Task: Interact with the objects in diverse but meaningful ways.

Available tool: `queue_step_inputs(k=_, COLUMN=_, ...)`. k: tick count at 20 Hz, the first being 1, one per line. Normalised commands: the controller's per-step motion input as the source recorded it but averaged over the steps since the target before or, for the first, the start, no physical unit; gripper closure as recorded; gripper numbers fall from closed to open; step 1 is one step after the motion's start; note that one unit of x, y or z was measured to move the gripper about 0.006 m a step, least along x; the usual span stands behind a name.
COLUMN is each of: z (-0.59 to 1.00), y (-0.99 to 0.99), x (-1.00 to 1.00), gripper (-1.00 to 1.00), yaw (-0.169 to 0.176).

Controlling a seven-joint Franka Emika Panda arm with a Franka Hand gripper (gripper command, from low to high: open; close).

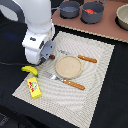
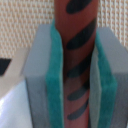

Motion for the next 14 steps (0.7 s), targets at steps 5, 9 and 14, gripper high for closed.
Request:
queue_step_inputs(k=5, z=0.47, y=0.54, x=-0.42, gripper=1.0, yaw=-0.02)
queue_step_inputs(k=9, z=0.45, y=0.62, x=-0.24, gripper=1.0, yaw=-0.031)
queue_step_inputs(k=14, z=0.45, y=0.68, x=-0.04, gripper=1.0, yaw=-0.035)
